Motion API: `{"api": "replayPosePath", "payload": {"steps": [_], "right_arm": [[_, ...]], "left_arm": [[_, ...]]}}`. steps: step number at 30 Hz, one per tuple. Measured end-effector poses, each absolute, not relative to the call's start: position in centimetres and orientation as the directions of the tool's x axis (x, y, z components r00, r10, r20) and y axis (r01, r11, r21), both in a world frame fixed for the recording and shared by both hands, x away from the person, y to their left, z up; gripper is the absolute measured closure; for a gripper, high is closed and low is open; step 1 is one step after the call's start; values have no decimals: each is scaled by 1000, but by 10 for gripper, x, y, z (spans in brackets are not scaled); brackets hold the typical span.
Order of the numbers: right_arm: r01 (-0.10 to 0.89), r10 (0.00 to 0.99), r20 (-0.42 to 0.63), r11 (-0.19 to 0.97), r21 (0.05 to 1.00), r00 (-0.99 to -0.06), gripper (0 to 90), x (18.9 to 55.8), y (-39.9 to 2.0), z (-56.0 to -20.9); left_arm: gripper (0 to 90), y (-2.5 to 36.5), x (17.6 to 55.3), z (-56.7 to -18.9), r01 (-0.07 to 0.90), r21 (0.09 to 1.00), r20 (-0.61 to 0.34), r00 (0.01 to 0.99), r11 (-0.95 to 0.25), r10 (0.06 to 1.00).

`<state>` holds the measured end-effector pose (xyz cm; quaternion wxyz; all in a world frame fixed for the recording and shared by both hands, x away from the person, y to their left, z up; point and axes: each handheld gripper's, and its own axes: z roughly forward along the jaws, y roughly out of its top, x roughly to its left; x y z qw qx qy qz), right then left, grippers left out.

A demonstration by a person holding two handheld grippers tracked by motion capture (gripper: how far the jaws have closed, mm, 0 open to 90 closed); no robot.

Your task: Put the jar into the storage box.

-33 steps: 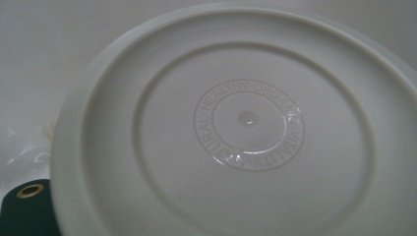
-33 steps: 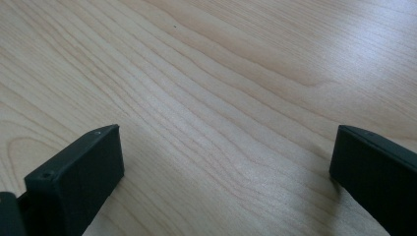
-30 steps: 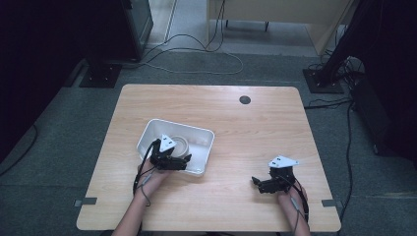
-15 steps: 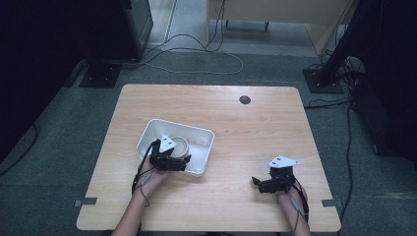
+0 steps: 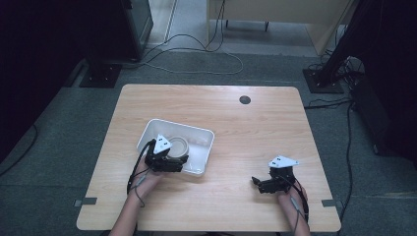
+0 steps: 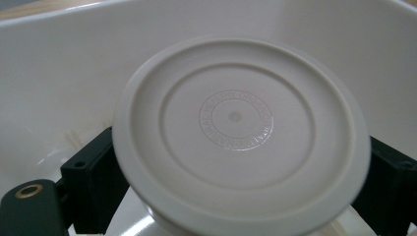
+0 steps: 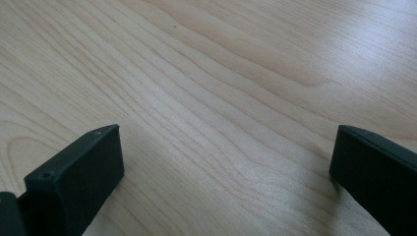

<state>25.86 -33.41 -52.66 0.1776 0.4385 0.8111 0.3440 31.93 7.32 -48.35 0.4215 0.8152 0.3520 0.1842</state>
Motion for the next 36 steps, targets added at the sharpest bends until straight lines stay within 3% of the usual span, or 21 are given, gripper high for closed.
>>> {"api": "replayPosePath", "payload": {"steps": [19,36], "right_arm": [[589,833,13,380,714,-553,0,259,-334,-527],[590,834,14,379,713,-552,0,258,-334,-527]], "left_arm": [[96,84,305,-478,421,768,48,714,-483,699],[96,100,287,-469,374,790,28,769,-485,638]]}}
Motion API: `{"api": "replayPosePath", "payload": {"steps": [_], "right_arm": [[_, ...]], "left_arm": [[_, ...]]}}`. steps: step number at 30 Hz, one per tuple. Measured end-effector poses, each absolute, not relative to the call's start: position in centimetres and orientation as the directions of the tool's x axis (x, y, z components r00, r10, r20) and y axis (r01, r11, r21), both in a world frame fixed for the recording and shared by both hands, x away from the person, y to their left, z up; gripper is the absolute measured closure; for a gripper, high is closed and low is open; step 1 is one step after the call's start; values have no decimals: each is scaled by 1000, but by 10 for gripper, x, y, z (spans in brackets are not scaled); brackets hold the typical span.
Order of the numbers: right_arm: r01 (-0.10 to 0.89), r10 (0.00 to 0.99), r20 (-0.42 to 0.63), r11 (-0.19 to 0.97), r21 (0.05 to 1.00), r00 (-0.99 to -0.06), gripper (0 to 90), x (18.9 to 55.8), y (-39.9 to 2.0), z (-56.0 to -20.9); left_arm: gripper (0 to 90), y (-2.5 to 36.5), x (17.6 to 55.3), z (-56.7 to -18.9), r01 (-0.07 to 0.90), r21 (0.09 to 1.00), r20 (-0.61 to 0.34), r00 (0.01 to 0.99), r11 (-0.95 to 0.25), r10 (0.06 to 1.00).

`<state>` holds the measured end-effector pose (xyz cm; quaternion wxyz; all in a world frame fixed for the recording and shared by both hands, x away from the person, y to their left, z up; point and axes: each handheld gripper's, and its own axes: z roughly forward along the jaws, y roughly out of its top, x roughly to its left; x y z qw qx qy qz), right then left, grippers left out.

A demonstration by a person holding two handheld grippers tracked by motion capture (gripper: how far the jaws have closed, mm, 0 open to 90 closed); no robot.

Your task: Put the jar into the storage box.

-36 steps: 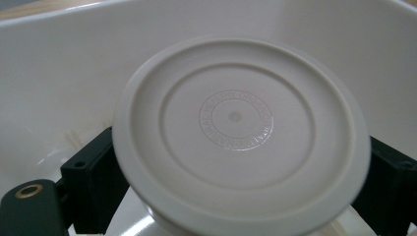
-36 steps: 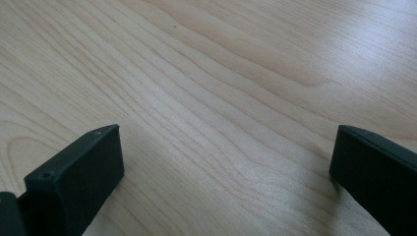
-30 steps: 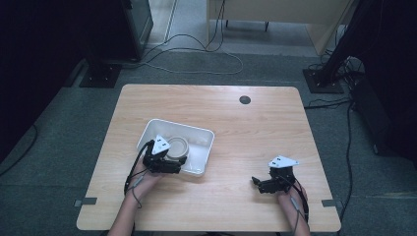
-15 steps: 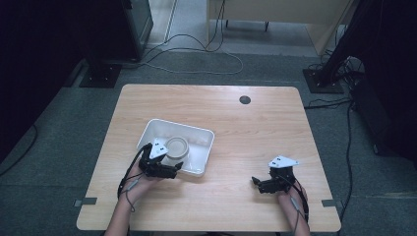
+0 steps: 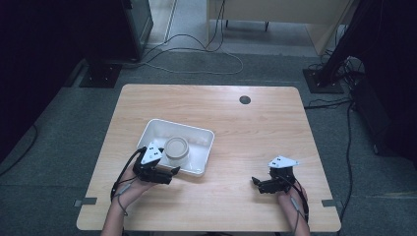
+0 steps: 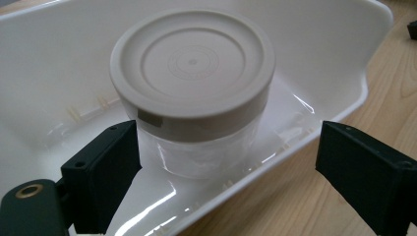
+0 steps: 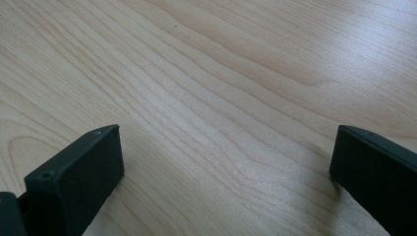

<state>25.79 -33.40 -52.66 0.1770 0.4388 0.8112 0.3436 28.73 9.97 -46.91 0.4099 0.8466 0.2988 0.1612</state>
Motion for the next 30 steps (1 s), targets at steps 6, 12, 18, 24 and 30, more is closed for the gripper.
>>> {"api": "replayPosePath", "payload": {"steps": [6,12,18,24,30], "right_arm": [[591,834,14,379,713,-552,0,258,-334,-527],[590,833,14,379,713,-552,0,257,-334,-527],[589,834,12,380,713,-552,0,257,-334,-527],[589,834,12,380,713,-552,0,257,-334,-527],[589,835,11,379,714,-550,0,256,-334,-527]], "left_arm": [[96,109,282,-466,360,797,27,782,-486,623],[96,121,279,-468,347,801,11,806,-488,592],[96,132,275,-471,331,815,-20,836,-475,549],[96,135,272,-476,287,809,17,861,-513,508],[96,139,273,-482,287,804,10,869,-520,495]]}}
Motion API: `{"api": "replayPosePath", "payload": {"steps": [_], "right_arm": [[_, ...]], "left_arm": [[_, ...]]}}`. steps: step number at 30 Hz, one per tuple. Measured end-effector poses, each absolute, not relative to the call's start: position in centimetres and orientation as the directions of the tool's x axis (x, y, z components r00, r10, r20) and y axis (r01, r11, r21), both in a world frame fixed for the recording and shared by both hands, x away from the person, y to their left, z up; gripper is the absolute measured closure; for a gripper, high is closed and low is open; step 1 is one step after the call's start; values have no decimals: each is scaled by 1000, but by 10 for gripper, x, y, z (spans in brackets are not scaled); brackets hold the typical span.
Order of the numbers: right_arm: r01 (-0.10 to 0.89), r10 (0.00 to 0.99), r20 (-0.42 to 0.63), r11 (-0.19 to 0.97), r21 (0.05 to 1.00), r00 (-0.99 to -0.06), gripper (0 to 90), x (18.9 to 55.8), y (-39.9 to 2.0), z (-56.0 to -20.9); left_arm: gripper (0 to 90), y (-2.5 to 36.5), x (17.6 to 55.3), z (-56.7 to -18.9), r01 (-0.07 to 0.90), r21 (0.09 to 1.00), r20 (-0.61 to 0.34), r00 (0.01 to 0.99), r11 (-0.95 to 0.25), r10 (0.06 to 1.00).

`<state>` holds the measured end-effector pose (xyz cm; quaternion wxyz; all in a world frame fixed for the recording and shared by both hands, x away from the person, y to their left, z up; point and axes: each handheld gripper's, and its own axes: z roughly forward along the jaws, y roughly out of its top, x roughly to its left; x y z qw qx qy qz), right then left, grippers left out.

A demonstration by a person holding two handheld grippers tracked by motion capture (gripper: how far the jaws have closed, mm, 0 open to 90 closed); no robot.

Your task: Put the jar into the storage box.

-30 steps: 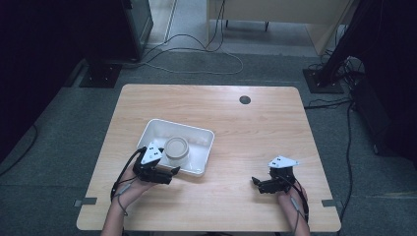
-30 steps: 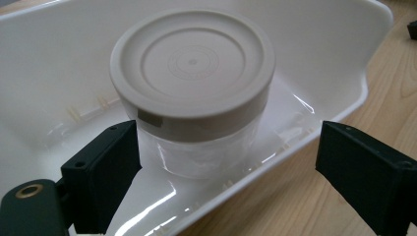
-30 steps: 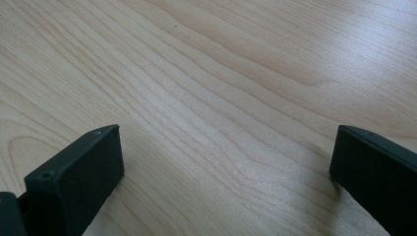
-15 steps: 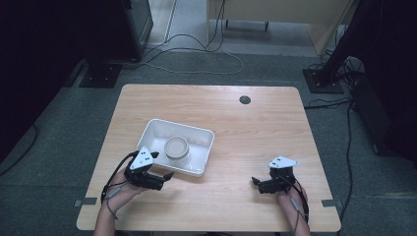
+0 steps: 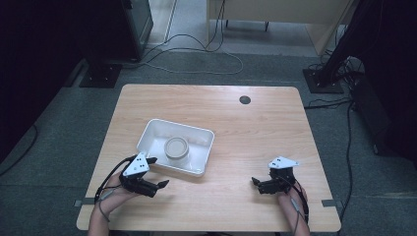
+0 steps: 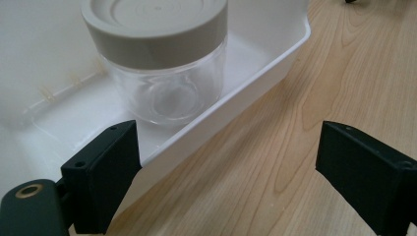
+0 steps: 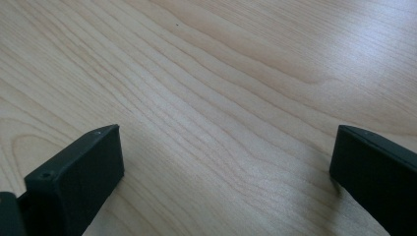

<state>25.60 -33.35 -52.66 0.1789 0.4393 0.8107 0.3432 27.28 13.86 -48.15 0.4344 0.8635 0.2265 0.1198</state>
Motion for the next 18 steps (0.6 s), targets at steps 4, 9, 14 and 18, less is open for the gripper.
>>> {"api": "replayPosePath", "payload": {"steps": [4,9,14,18], "right_arm": [[590,835,12,378,713,-550,0,256,-334,-527],[590,835,12,378,713,-550,0,256,-334,-527],[590,835,12,378,713,-550,0,256,-333,-527],[591,836,13,378,712,-549,0,255,-333,-527]], "left_arm": [[96,145,273,-483,291,813,-11,873,-504,487],[96,150,273,-485,304,807,-24,873,-506,487],[96,157,274,-491,316,806,-42,874,-501,483],[96,165,275,-495,321,806,-47,872,-497,487]]}}
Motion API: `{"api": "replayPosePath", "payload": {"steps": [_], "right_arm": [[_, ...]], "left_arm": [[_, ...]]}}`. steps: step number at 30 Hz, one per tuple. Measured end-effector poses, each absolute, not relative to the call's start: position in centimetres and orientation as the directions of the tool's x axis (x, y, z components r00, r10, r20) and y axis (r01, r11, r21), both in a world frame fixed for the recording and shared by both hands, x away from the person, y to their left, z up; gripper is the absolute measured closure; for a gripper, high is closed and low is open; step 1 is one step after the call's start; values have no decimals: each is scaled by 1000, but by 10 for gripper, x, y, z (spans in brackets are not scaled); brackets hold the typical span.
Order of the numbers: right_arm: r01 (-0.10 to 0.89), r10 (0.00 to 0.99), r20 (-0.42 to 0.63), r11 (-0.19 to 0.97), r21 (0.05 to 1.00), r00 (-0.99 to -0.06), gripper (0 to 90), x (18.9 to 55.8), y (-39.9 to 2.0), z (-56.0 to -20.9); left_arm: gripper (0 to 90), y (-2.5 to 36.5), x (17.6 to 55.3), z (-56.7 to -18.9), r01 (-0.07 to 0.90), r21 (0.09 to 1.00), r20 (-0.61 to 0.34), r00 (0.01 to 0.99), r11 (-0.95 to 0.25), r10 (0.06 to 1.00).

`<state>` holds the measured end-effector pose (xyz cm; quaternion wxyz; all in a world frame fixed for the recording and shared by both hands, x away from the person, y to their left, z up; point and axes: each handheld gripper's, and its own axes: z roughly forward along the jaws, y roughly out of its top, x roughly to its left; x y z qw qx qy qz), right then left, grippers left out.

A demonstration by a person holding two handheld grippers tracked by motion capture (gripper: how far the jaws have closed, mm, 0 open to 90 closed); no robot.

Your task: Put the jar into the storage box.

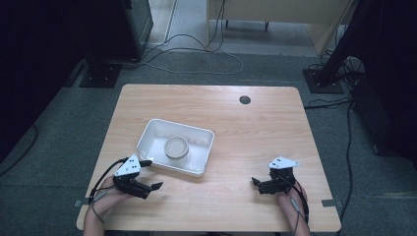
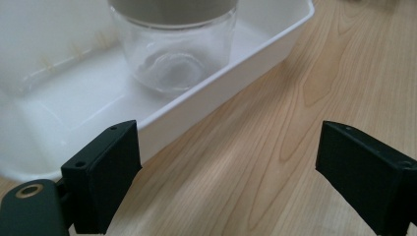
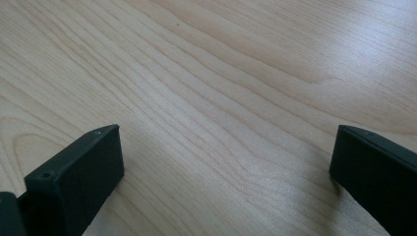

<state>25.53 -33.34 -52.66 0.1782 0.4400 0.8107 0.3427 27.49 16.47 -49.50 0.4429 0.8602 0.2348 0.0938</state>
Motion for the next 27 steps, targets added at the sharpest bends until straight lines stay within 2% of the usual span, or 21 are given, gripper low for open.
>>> {"api": "replayPosePath", "payload": {"steps": [9,15,21,23,27], "right_arm": [[591,835,13,377,713,-549,0,255,-333,-527],[591,836,13,377,713,-549,0,255,-333,-527],[590,835,13,378,713,-550,0,255,-333,-527],[590,835,13,378,713,-550,0,255,-333,-527],[590,835,13,378,713,-550,0,255,-333,-527]], "left_arm": [[96,183,283,-508,395,786,-83,829,-475,553],[96,186,289,-517,429,763,-37,776,-483,630],[96,195,297,-521,507,740,-24,677,-442,736],[96,194,298,-522,512,727,5,662,-457,750],[96,195,298,-522,521,729,5,645,-444,764]]}}
